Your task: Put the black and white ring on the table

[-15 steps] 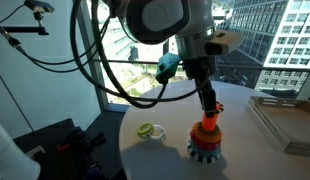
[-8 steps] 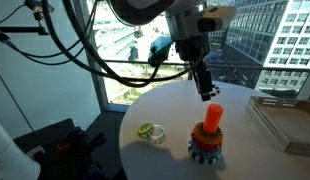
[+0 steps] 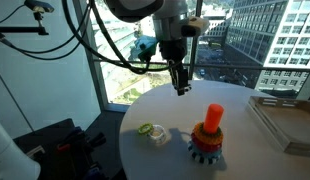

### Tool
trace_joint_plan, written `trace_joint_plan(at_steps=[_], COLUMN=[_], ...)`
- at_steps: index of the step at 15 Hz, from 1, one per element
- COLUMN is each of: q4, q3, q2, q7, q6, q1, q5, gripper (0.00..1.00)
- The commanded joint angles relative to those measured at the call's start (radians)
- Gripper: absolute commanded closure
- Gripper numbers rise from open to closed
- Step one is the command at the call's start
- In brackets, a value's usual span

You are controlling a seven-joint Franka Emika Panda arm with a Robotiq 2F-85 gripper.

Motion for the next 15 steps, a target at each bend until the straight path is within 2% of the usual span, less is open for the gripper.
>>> trace_joint_plan(at_steps=[1,8,15], q4=[0.017,0.005,-0.007], q3=[0.02,0.062,0.06], q2=[0.035,0.144,0.239], q7=[-0.046,0.029,0.107], q6=[-0.059,-0.02,0.086], q1=[0.017,0.047,0.075], q5=[0.018,-0.037,-0.083], gripper=[0.61,0.61,0.61])
